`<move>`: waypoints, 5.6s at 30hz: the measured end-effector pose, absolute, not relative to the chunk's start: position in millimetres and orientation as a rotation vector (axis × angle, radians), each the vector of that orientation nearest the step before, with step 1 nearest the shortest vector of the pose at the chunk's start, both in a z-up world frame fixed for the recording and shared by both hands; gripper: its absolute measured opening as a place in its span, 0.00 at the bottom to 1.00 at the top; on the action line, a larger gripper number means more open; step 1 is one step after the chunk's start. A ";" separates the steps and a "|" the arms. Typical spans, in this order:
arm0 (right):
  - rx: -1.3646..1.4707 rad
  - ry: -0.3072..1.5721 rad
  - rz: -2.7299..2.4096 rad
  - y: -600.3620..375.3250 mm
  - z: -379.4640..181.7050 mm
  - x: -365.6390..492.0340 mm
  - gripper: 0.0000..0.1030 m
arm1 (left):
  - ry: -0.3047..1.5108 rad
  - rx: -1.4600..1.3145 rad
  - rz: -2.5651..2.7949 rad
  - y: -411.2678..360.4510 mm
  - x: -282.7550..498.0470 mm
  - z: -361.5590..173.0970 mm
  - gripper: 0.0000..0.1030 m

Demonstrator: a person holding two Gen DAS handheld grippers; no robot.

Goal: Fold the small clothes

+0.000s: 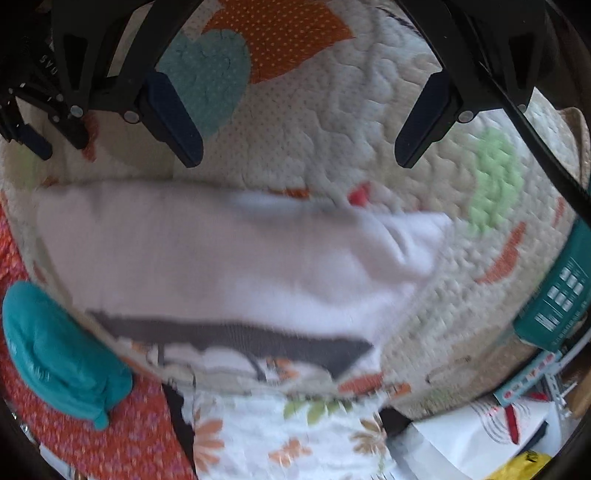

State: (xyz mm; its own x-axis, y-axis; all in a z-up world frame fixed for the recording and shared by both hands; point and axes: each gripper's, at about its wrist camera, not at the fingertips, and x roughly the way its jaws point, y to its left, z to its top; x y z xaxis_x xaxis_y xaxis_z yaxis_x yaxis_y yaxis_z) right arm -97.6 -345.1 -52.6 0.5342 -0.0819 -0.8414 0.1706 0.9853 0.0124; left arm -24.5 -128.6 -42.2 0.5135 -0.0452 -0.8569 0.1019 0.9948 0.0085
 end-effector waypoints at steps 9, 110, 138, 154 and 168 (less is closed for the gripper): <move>0.098 0.941 -0.120 -339.0 -61.5 -95.7 1.00 | 1.107 0.059 -0.098 -126.2 -17.5 -70.5 1.00; 0.127 0.911 -0.222 -353.3 -53.0 -110.4 0.99 | 1.097 0.025 -0.098 -107.6 -43.9 -57.0 0.74; 0.122 0.964 -0.028 -297.2 23.7 -3.9 0.87 | 0.941 -0.245 0.021 39.2 -1.2 -61.2 0.78; -0.066 1.158 0.387 -61.2 -14.3 111.3 0.84 | 0.807 -0.606 0.119 114.4 -25.5 -50.3 0.80; -0.312 1.159 0.205 -39.2 -44.9 111.8 0.15 | 0.811 -0.594 0.145 112.3 -25.7 -51.9 0.80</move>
State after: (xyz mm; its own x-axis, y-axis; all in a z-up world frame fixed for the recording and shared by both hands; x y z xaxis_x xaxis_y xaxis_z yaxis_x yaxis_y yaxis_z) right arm 111.8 -39.2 -44.9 0.3885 -0.0011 -0.9214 -0.3176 0.9386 -0.1350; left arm -25.7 112.3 -51.9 0.6890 -0.0997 -0.7179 -0.3422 0.8284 -0.4435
